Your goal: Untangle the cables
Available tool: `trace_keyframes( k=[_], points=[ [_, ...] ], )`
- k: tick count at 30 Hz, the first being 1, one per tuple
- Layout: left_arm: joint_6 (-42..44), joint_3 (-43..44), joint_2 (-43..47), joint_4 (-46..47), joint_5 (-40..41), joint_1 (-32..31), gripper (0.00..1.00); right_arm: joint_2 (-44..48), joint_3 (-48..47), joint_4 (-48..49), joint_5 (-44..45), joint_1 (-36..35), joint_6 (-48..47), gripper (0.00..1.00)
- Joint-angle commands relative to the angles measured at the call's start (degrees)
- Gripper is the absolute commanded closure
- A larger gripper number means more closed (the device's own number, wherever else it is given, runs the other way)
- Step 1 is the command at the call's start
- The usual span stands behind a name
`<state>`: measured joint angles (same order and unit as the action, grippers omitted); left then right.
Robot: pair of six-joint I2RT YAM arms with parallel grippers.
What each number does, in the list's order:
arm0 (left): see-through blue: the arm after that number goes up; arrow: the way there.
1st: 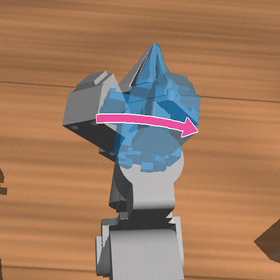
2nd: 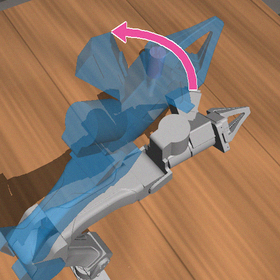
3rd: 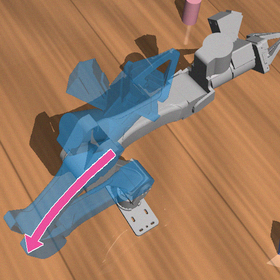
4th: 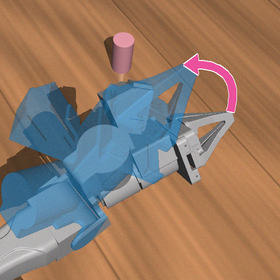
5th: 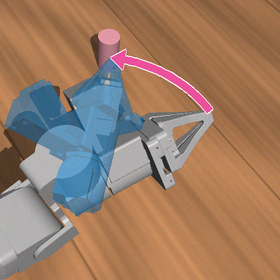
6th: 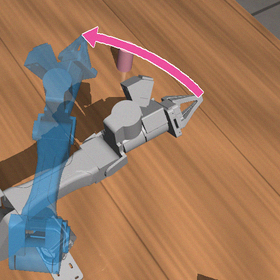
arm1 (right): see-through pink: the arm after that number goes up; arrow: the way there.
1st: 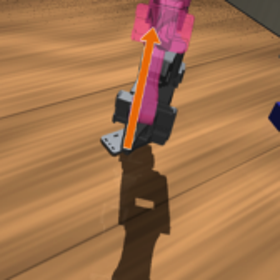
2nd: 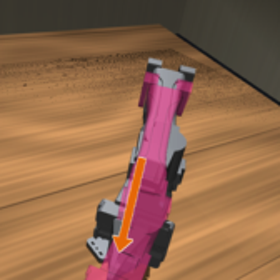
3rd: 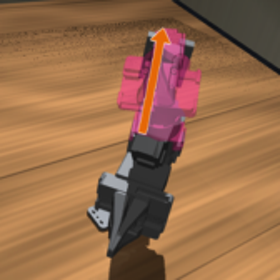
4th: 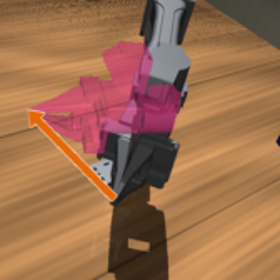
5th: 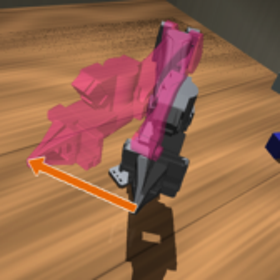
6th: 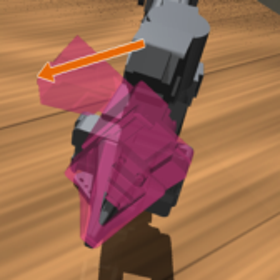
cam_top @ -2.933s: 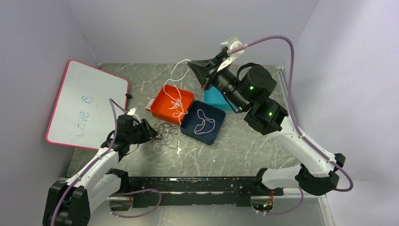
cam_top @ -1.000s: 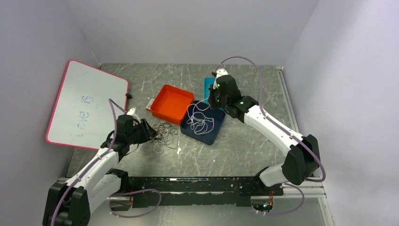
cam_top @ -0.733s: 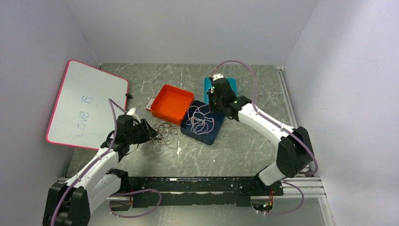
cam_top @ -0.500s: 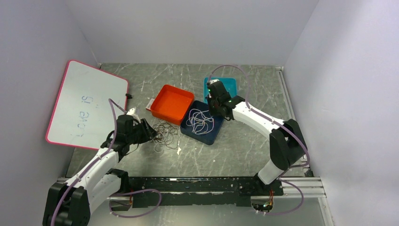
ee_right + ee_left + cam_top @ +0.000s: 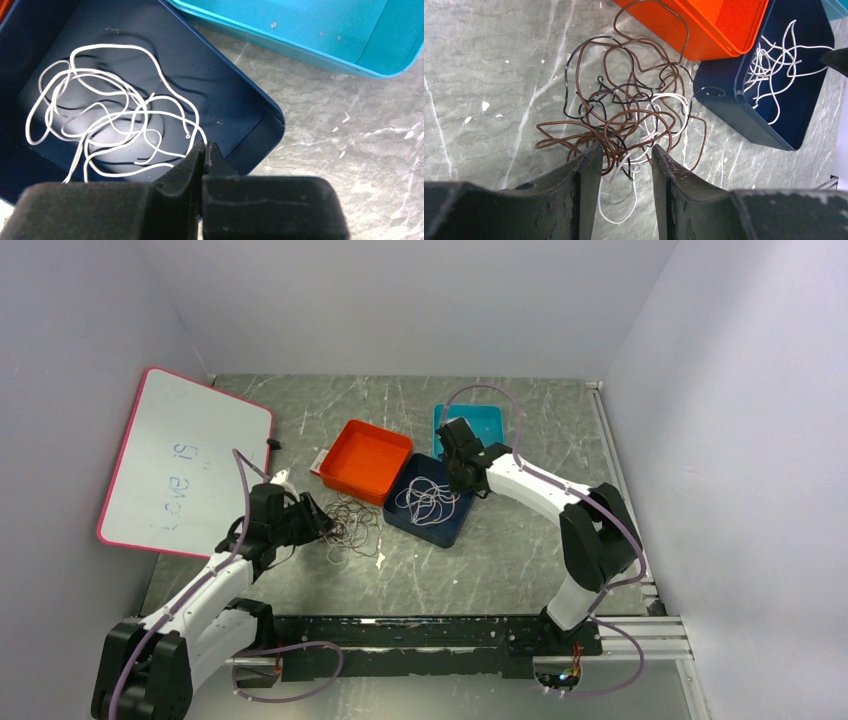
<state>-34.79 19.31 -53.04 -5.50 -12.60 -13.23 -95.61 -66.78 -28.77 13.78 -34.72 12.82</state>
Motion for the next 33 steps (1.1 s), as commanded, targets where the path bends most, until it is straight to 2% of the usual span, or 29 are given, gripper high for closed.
trace_keyframes(
  k=[1, 5, 9, 18, 21, 27, 33],
  points=[
    [0.06, 0.03, 0.92, 0.99, 0.97, -0.05, 0.54, -2.76, -2.63, -0.71, -0.25, 0.24, -0.6, 0.97],
    [0.16, 0.24, 1.38, 0.32, 1.14, -0.04, 0.53, -4.12, -4.74, -0.05, -1.97, 0.21, -0.54, 0.82],
    [0.19, 0.33, 1.55, 0.09, 1.32, -0.04, 0.53, -2.51, -5.74, 1.28, -3.2, 0.13, -0.3, 0.73],
    [0.06, 0.53, 0.22, 1.53, 0.65, -0.04, 0.53, 2.47, -6.1, 0.93, -3.37, 0.17, -0.25, 0.61],
    [0.15, 0.63, -0.05, 1.65, 0.72, -0.08, 0.53, 4.45, -5.75, 2.56, -7.55, 0.11, -1.44, 0.57],
    [0.05, 0.72, -0.56, 2.13, 0.47, -0.11, 0.53, 4.17, -3.71, 10.55, -25.19, -0.23, -1.93, 0.58],
    [0.15, 0.86, 0.23, 1.31, 0.99, -0.04, 0.53, -1.39, -4.39, 13.6, -29.82, -3.6, -1.45, 0.66]
  ],
)
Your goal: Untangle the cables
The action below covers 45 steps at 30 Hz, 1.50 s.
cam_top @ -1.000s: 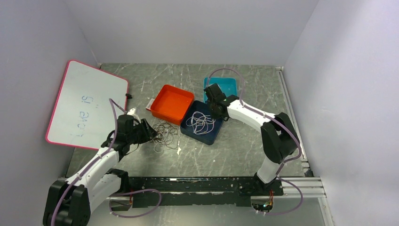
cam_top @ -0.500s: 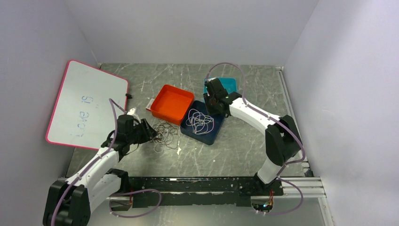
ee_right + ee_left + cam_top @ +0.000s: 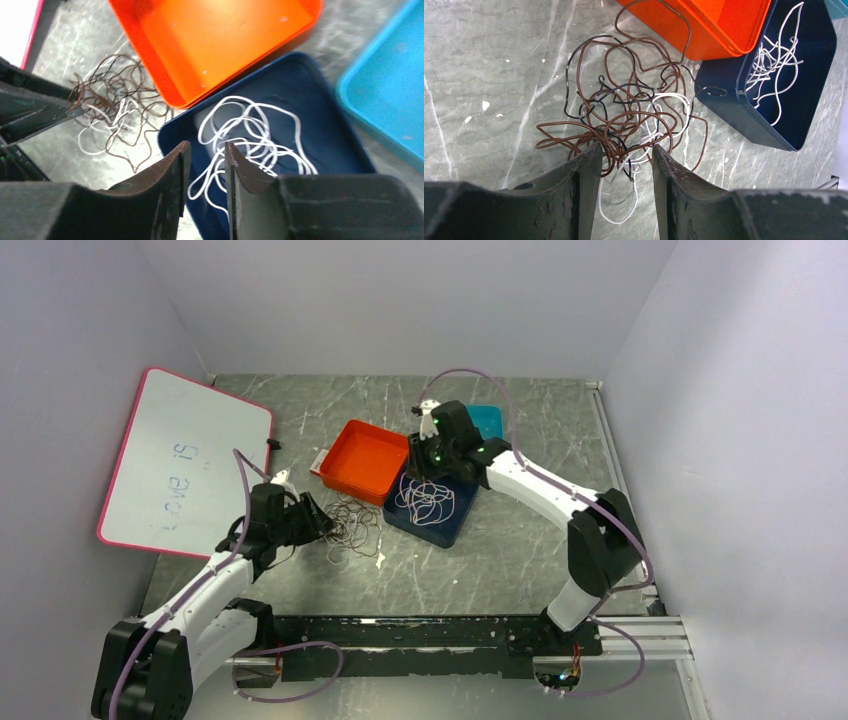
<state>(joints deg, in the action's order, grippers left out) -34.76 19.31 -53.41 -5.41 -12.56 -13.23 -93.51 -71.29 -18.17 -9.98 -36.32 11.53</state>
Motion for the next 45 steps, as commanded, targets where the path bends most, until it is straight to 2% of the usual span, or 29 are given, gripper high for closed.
trace_keyframes(
  k=[1, 5, 14, 17, 20, 24, 31, 33, 37, 40, 45],
  points=[
    [0.19, 0.82, 0.66, 1.07, 1.02, -0.04, 0.53, -4.57, 0.14, 3.24, -5.8, -2.35, 0.04, 0.68],
    [0.27, 0.6, 1.03, 0.6, 1.17, -0.1, 0.53, -7.08, 0.86, 3.99, -4.82, -2.53, 1.48, 0.74],
    [0.13, 0.25, 1.67, 0.39, 1.32, -0.05, 0.53, -10.78, 2.9, 7.42, -6.9, -2.54, 2.85, 0.73],
    [0.18, 0.18, 1.8, 0.15, 1.34, -0.03, 0.53, -12.22, 2.59, 6.45, -2.48, -2.53, 3.35, 0.76],
    [0.16, 0.07, 2.03, 0.11, 1.34, -0.05, 0.53, -13.83, 1.57, 4.13, 3.26, -2.41, 4.11, 0.84],
    [0.22, 0.19, 2.02, -0.04, 1.31, -0.08, 0.53, -14.55, 1.34, 3.75, 6.36, -2.42, 5.21, 0.86],
    [0.42, 0.51, 2.39, -0.67, 1.56, -0.06, 0.53, -12.6, 1.52, 4.52, 5.82, -2.49, 5.95, 0.75],
    [0.5, 0.44, 2.63, -0.71, 1.66, 0.01, 0.53, -10.51, 1.92, 5.35, 4.98, -2.45, 5.63, 0.68],
    [0.49, 0.33, 2.48, -0.5, 1.58, 0.01, 0.53, -7.18, -0.26, 1.99, 6.77, -2.52, 4.73, 0.6],
    [0.08, 0.26, 2.61, -0.18, 1.3, -0.04, 0.53, -4.7, -0.7, -0.79, 9.77, -2.72, 4.15, 0.57],
    [-0.49, 0.88, 4.1, -0.45, 1.09, -0.03, 0.49, -1.7, 0.0, -2.47, 19.95, -5.85, 2.42, 0.54]
  ],
)
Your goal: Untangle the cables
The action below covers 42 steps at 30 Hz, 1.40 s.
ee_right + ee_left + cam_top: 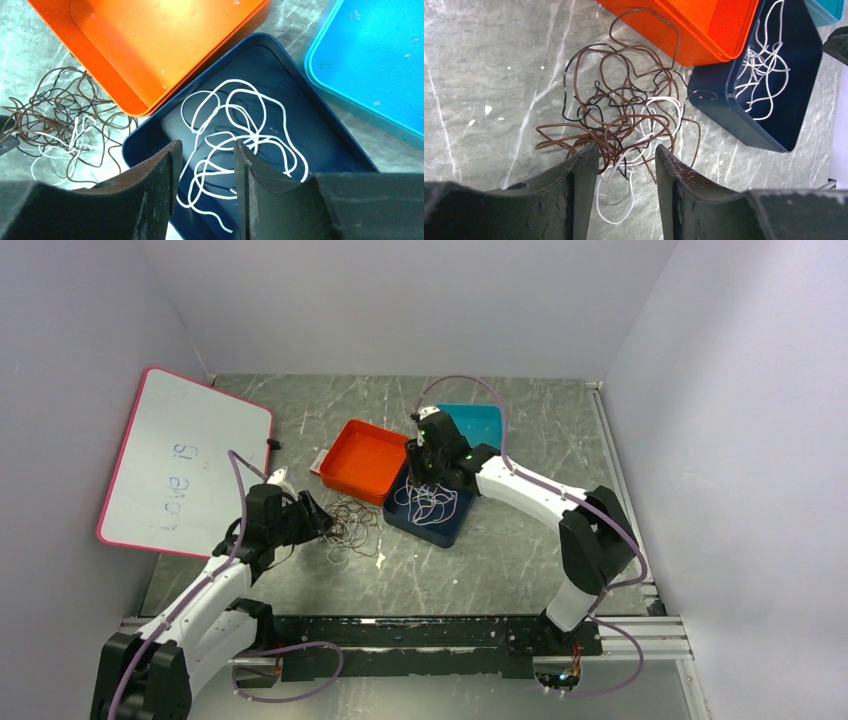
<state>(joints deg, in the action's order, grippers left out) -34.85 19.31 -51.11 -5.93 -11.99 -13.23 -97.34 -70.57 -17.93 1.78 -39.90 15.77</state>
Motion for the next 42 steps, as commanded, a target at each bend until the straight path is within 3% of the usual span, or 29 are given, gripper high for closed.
trace_keyframes(
  k=[1, 7, 16, 25, 42],
  points=[
    [-0.41, 1.27, 2.03, -0.4, 0.81, -0.06, 0.48, 2.49, -0.72, -2.41, 8.57, -2.95, -1.92, 0.53],
    [-1.32, 4.83, 3.75, -6.13, 5.99, -0.04, 0.46, 5.03, 0.78, 6.01, -1.17, -8.26, -3.77, 0.52],
    [-8.11, 5.87, 8.54, -15.12, 18.4, -0.04, 0.48, -0.61, 1.3, 14.82, -6.59, -16.05, 4.99, 0.54],
    [-8.48, 5.69, 9.9, -15.85, 18.44, -0.03, 0.48, -9.83, -2.91, 14.42, -11.16, -18.69, 2.78, 0.6],
    [-7.78, 4.6, 11.32, -15.8, 17.79, -0.04, 0.48, -16.67, -6.4, 16.13, -8.17, -18.64, 3.7, 0.66]
  ],
)
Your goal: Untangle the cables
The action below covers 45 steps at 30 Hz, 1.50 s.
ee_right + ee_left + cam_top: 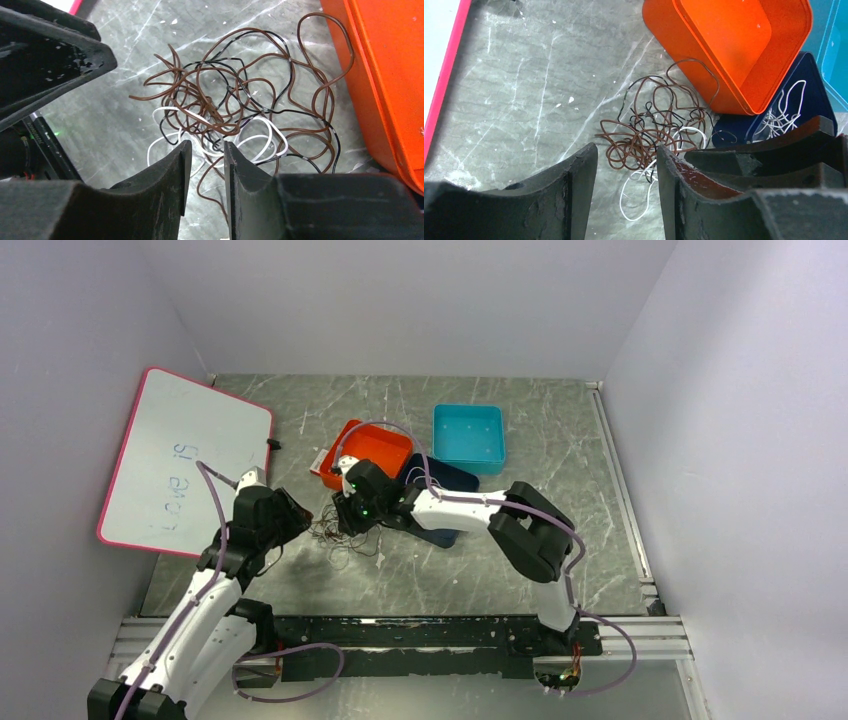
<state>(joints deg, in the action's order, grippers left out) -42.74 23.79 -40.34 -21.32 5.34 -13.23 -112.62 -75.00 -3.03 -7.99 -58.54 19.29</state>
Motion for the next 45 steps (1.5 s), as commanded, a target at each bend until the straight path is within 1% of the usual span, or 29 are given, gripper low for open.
trace_keyframes(
  k=[1, 5, 15, 18, 23, 27, 30, 32, 38, 45],
  points=[
    [0.18, 0.11, 0.43, -0.37, 0.38, -0.04, 0.48, -1.88, -2.27, 1.17, 1.71, 0.07, 0.05, 0.67],
    [0.36, 0.07, -0.09, 0.28, -0.34, 0.01, 0.48, -2.65, -2.82, 2.0, 0.71, 0.1, -0.47, 0.71],
    [0.69, -0.37, 0.18, 0.57, -0.84, -0.04, 0.48, -1.17, -1.76, 2.91, 1.42, 0.15, -0.91, 0.95],
    [0.86, -0.41, 0.33, 0.58, -0.94, -0.04, 0.48, 0.44, -1.4, 2.19, 2.28, 0.15, -1.22, 1.0],
    [1.56, -0.32, 0.58, 1.15, -1.24, -0.02, 0.46, 4.2, -1.56, -0.38, 3.43, 0.15, -2.48, 1.0],
    [2.99, -0.08, 1.31, 2.75, -3.13, -0.04, 0.45, 6.99, -2.19, -3.63, 3.54, 0.17, -3.68, 1.0],
    [4.6, -0.06, 2.83, 4.69, -5.62, -0.02, 0.44, 9.57, -1.42, -5.03, 4.22, 0.16, -3.84, 1.0],
    [5.94, -0.08, 5.63, 6.25, -7.99, -0.04, 0.44, 12.48, -0.66, -5.71, 5.63, 0.23, -3.26, 1.0],
    [8.12, -0.52, 10.19, 12.13, -15.8, -0.04, 0.42, 15.5, -0.79, -5.91, 3.34, 0.94, -1.92, 1.0],
    [10.02, -0.46, 10.1, 16.27, -22.01, -0.04, 0.45, 16.6, -1.29, -6.73, 0.86, 1.94, -2.02, 1.0]
  ],
)
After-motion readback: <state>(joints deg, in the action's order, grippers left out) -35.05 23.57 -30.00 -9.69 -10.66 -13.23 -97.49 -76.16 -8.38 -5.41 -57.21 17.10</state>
